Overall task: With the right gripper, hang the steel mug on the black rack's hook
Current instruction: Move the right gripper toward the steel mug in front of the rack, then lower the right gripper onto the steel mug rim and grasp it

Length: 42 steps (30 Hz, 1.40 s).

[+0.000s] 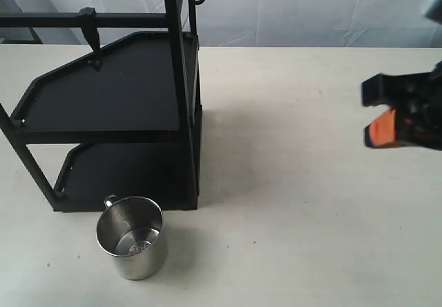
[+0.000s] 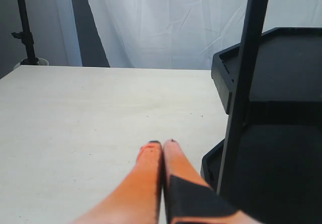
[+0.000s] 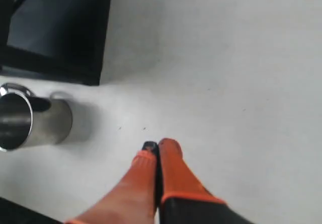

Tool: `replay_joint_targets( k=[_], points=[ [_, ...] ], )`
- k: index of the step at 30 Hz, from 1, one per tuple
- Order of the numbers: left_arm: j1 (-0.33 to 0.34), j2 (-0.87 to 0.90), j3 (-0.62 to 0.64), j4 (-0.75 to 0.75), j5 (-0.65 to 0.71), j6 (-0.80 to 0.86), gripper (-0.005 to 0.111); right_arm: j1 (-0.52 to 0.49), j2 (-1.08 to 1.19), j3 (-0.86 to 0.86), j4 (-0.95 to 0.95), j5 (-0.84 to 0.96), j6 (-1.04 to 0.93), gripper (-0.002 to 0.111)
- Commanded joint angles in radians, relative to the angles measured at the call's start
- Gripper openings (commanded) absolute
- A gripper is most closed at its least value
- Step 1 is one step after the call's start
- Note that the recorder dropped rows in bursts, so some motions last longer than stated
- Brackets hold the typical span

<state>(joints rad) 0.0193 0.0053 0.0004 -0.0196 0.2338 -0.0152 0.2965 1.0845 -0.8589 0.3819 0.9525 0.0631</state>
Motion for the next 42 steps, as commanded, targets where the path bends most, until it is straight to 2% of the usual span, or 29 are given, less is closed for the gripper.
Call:
replay_joint_targets(
  k=[1,6,8,12,15,19,20,28,35,42],
  points=[
    [0.001,-0.005,0.000,-0.001,-0.003,-0.002,0.002,0.269,0.095,-0.009,-0.120,-0.118,0.214,-0.001],
    [0.001,-0.005,0.000,-0.001,-0.003,-0.002,0.002,0.543,0.242,-0.009,-0.243,-0.367,0.495,-0.001],
    [0.001,-0.005,0.000,-0.001,-0.003,-0.002,0.002,0.601,0.302,-0.017,-0.239,-0.457,0.519,-0.001],
    [0.001,-0.005,0.000,-0.001,-0.003,-0.002,0.002,0.663,0.379,-0.047,-0.239,-0.490,0.474,0.001],
    [0.001,-0.005,0.000,-0.001,-0.003,-0.002,0.002,0.684,0.410,-0.067,-0.192,-0.485,0.432,0.018],
    [0.001,-0.005,0.000,-0.001,-0.003,-0.002,0.002,0.695,0.439,-0.074,-0.102,-0.507,0.417,0.061],
    [0.001,-0.005,0.000,-0.001,-0.003,-0.002,0.002,0.695,0.451,-0.074,-0.080,-0.514,0.417,0.066],
    [0.001,-0.005,0.000,-0.001,-0.003,-0.002,0.002,0.695,0.586,-0.074,0.018,-0.559,0.419,0.066],
    [0.001,-0.005,0.000,-0.001,-0.003,-0.002,0.002,0.695,0.620,-0.074,0.071,-0.654,0.419,0.066],
    [0.001,-0.005,0.000,-0.001,-0.003,-0.002,0.002,0.703,0.679,-0.109,0.097,-0.659,0.419,0.066]
  ],
)
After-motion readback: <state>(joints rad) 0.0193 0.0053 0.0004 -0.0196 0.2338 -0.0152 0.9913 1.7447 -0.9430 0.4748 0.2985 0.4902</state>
